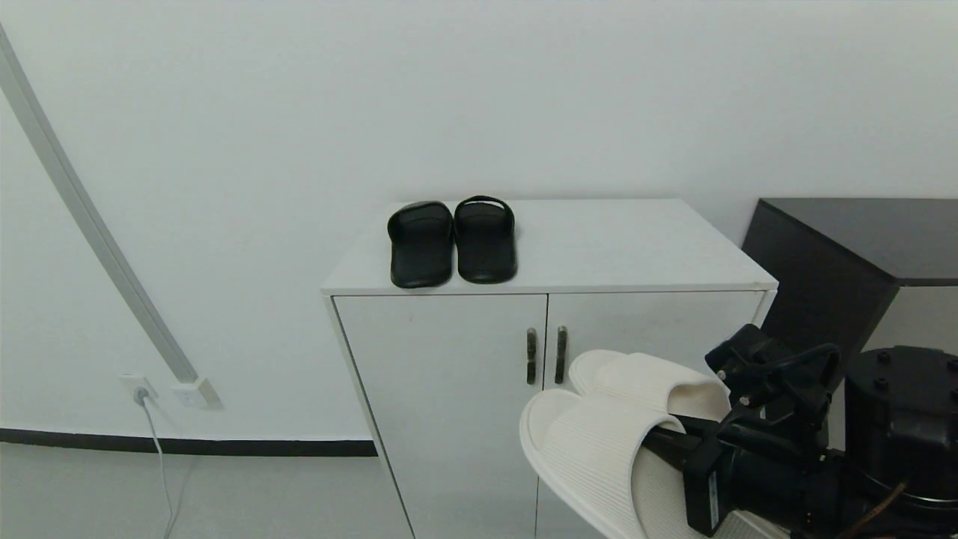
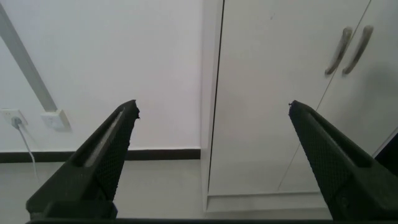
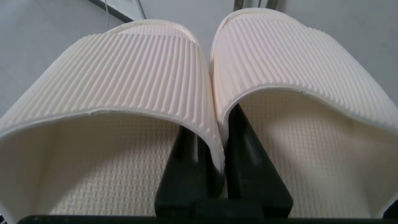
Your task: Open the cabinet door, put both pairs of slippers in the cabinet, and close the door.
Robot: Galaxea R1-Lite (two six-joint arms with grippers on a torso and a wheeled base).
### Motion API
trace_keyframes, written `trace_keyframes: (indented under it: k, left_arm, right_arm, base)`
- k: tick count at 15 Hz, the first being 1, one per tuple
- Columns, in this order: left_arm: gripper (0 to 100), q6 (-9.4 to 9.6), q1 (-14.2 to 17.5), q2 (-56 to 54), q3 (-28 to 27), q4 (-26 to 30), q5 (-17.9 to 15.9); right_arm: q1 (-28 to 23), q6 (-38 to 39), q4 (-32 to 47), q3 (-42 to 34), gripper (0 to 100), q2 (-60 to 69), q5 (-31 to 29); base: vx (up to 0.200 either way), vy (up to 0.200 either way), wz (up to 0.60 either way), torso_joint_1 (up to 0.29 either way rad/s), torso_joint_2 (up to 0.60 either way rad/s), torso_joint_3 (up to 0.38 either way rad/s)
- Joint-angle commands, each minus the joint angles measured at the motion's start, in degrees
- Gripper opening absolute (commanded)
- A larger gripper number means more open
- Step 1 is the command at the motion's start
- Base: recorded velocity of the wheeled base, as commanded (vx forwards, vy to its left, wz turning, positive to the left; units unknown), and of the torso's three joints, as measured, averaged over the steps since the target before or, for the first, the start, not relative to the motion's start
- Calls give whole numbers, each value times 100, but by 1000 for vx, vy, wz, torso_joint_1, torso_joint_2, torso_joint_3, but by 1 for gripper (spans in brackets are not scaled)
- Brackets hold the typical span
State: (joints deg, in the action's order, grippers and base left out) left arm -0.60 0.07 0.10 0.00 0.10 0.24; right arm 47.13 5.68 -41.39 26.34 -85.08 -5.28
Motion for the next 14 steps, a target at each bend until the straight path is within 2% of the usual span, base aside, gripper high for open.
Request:
trace_keyframes:
  k: [1,9,14]
  left_arm:
    - [100,-2,1,-1,0,-1,2]
    - [100,7,1,-1,0,-10,11]
    - [100,33,1,-1,0,-1,-16]
  right_arm:
    - [-2,3,-1,-6,0,18,1]
    - [16,-32,-1,-94,0,44,27]
    - [-20,-6,-1,-68,0,9,168]
  base:
    - [0,0,0,-193,515,320]
    - [0,0,0,-162,488,325]
    - [0,0,0,-98,462,352]
